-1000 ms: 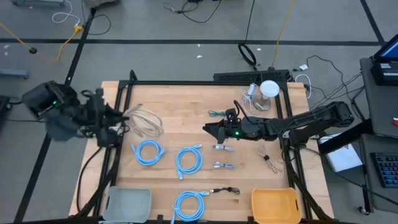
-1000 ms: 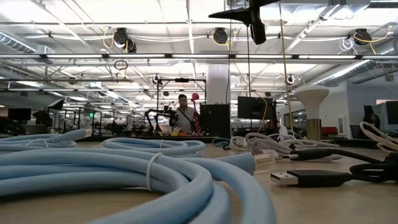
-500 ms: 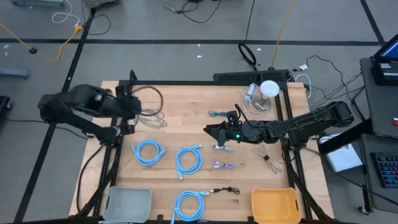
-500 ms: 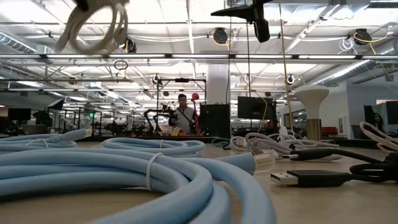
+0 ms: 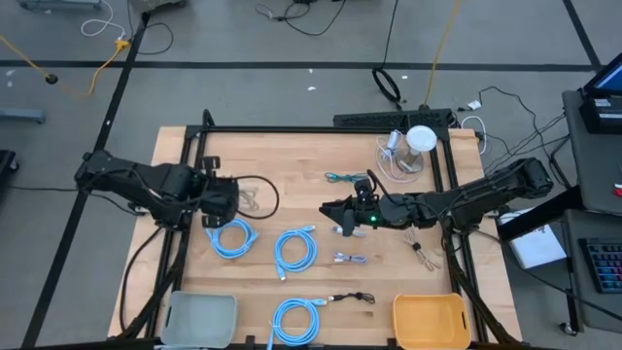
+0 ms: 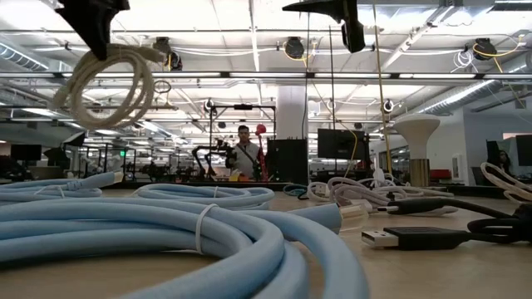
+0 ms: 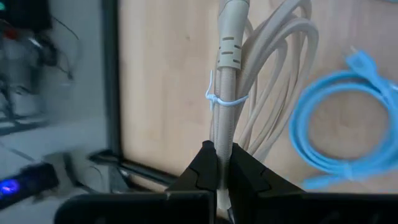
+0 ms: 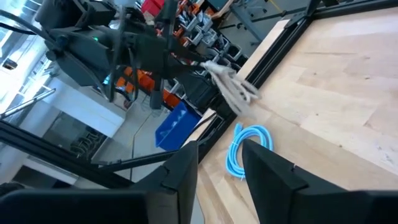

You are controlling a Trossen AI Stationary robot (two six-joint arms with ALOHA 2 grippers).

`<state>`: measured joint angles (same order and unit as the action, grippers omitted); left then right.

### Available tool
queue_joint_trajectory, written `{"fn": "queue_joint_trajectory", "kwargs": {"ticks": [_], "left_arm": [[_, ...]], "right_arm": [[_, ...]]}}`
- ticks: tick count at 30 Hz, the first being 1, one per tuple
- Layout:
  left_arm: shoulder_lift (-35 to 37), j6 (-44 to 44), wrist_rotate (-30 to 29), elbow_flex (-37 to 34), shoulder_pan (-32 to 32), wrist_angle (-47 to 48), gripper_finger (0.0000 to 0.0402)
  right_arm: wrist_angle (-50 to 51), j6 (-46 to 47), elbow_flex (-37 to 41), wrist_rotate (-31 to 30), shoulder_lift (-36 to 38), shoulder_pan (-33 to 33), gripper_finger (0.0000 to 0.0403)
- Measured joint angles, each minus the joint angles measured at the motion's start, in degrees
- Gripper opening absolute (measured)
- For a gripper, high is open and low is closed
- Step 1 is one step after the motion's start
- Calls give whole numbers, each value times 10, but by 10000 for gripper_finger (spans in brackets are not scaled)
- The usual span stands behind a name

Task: Pick & Place USB Port
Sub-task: Put the brown HDMI cable into the gray bin

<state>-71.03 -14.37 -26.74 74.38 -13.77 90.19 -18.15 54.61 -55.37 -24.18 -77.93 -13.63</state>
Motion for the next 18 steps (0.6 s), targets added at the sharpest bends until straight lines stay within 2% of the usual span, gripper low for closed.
{"fn": "queue_joint_trajectory", "kwargs": {"ticks": [5, 9, 13, 15, 18], "left_arm": [[21, -36, 88, -2, -17, -4, 11], [76, -64, 164, -38, -25, -1, 11], [151, -132, 239, -83, -37, -1, 11], [188, -178, 257, -94, -55, 0, 11], [225, -245, 251, -93, -94, -2, 11]], "right_arm": [[-5, -20, 0, 2, 0, -3, 115], [-4, -28, 0, 2, 0, -4, 122], [-4, -28, 0, 2, 0, -3, 130], [-4, -28, 0, 3, 0, -3, 133], [-4, -28, 0, 4, 0, -3, 134]]}}
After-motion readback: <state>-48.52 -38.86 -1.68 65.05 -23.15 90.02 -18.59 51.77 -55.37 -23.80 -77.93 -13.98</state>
